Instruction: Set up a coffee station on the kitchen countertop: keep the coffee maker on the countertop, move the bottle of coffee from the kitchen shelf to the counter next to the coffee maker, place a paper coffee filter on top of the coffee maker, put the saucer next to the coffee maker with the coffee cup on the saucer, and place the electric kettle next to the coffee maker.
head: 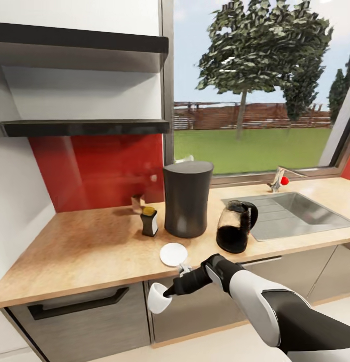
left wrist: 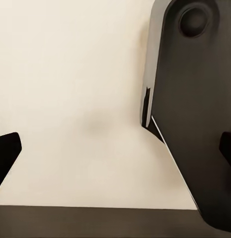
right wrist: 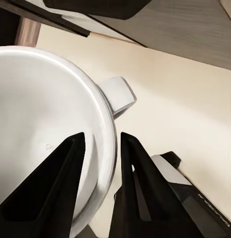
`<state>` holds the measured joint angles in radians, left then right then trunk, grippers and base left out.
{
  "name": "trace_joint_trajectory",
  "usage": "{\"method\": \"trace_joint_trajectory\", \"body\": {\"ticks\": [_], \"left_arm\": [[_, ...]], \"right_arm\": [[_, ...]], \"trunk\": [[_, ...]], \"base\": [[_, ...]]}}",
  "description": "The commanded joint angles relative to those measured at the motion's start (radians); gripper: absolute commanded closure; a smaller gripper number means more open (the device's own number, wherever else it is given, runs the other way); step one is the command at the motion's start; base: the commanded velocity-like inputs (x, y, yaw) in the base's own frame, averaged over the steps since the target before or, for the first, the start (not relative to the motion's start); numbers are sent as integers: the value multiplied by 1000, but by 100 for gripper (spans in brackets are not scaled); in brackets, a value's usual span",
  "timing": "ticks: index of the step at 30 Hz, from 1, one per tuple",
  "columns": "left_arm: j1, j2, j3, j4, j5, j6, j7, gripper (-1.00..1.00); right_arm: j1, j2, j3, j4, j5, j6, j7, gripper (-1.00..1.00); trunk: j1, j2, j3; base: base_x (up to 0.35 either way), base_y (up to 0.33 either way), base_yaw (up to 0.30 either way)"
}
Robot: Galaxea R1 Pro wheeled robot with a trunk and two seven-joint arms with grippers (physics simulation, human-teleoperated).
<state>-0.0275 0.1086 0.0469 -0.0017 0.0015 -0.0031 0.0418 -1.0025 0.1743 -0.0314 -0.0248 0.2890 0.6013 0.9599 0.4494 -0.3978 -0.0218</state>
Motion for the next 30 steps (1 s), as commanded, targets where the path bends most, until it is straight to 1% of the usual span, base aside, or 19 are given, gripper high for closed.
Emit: {"method": "trace_joint_trajectory", "body": {"ticks": [1,8,10,12,13,14,17,19,20,24,27,28,29,30], "left_arm": [[0,1,5,0,0,0,1,-100],[0,1,4,0,-1,-1,0,-100],[-1,1,4,-1,-2,-1,0,-100],[-1,0,4,-1,-3,-1,0,-100],[-1,0,4,-1,-3,-1,0,-100],[0,0,4,-1,-3,-1,0,-100],[-1,0,4,-1,-3,-1,0,-100],[-1,0,4,-1,-3,-1,0,-100],[-1,0,4,-1,-3,-1,0,-100],[-1,2,4,-1,-3,-1,0,-100],[-1,2,4,-1,-3,-1,0,-100],[0,2,4,-1,-3,-1,1,-100],[-1,2,4,-1,-3,-1,1,-100],[0,3,4,-1,-3,-1,1,-100]], "right_arm": [[-1,0,-6,-2,6,6,2,100],[-1,0,-7,-10,6,7,1,100],[-1,0,-8,-22,6,7,1,100],[-1,0,-8,-54,6,8,0,100],[-1,0,-8,-79,6,8,-1,100],[-1,0,-8,-125,6,8,-1,100],[-1,0,-8,-305,3,13,-6,100],[-1,0,-9,-361,2,20,-19,100],[-1,0,-10,-372,2,24,-25,100],[-1,0,-10,-410,1,54,-103,100],[-1,0,-10,-434,1,63,-218,100],[-1,0,-10,-446,1,64,-251,100],[-1,0,-10,-452,1,65,-265,100],[-1,0,-9,-467,2,73,-302,100]], "trunk": [[1,-2,-2],[1,-2,-2],[1,-2,-2],[1,-2,-2],[1,-2,-2],[1,-2,-2],[1,-2,-2],[1,-2,-2],[1,-2,-2],[1,-2,-2],[1,-2,-2],[1,-2,-2],[1,-2,-2],[1,-2,-2]], "base": [[2,269,-11],[1,278,-3],[0,179,0],[0,98,0],[0,49,0],[0,25,0],[0,7,0],[0,1,0],[0,0,0],[0,0,0],[0,0,0],[0,0,0],[0,0,0],[0,0,0]]}}
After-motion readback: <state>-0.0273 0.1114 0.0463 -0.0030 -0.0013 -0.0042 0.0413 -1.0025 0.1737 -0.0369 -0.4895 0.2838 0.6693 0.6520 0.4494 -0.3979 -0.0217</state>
